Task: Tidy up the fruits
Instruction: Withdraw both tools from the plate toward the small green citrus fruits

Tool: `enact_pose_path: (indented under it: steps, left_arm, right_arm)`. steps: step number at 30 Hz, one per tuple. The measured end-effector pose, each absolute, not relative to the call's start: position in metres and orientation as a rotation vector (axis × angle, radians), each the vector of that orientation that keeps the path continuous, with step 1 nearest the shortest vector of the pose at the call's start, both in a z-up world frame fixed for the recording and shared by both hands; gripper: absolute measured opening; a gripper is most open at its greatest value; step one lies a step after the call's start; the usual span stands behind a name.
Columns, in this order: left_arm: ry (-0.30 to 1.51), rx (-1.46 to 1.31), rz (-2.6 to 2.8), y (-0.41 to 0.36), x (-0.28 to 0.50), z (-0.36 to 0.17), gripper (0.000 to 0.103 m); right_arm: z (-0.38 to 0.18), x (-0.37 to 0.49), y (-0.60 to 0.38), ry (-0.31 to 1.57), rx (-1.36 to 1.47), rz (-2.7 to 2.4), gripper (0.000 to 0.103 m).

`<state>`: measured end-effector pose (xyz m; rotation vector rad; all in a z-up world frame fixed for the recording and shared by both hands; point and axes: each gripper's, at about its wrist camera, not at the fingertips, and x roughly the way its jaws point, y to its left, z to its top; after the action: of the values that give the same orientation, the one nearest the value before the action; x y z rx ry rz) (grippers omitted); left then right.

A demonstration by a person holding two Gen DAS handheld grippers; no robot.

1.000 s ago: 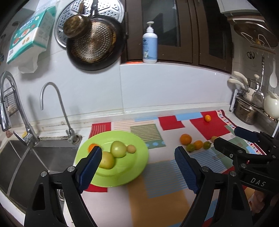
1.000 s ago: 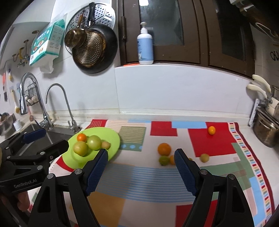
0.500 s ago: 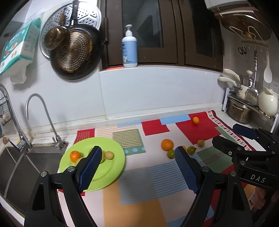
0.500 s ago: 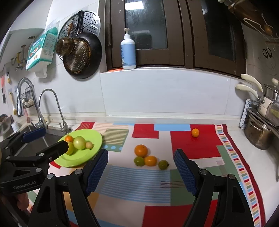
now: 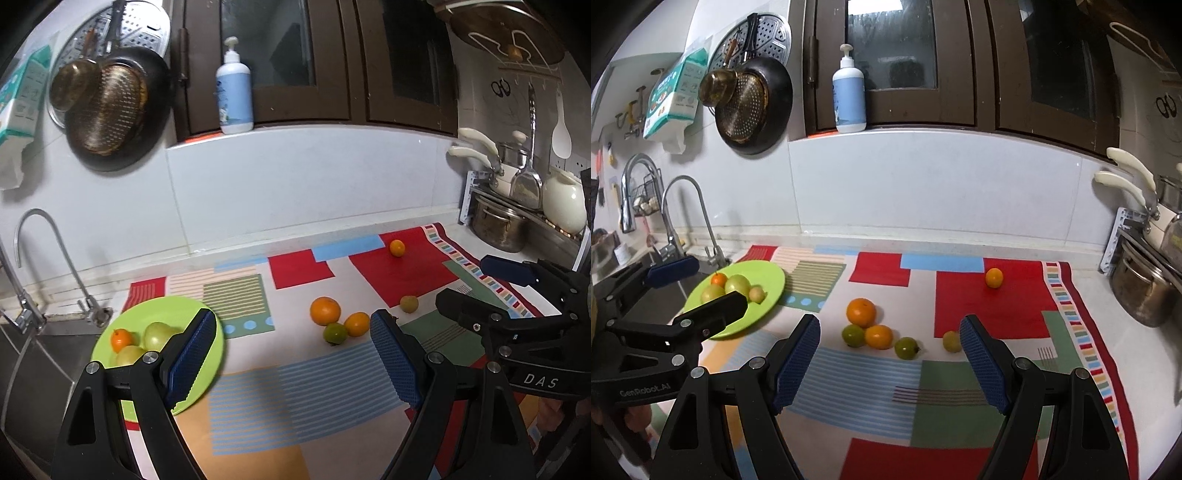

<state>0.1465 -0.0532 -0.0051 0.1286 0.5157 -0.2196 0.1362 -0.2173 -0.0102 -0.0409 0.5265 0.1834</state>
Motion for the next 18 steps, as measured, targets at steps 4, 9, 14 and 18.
enact_pose_path:
  steps: [4,9,14,18]
  left_arm:
    - [0.537,0.147,-0.242,-0.063,0.161,-0.015,0.085]
    - [0.568,0.174,-0.269,-0.071,0.178,-0.03,0.085]
    - [0.59,0.206,-0.295,-0.074,0.191,-0.044,0.084]
    - [0.612,0.222,-0.32,-0.077,0.201,-0.057,0.081]
  right_arm:
    - [-0.018,0.147,-0.225,0.543,-0.037,0.181,0.079]
    - [-0.033,0.165,-0.232,0.587,-0.04,0.188,0.079]
    - [-0.048,0.179,-0.232,0.628,-0.058,0.196,0.078]
    - [-0.06,0.191,-0.231,0.66,-0.072,0.204,0.078]
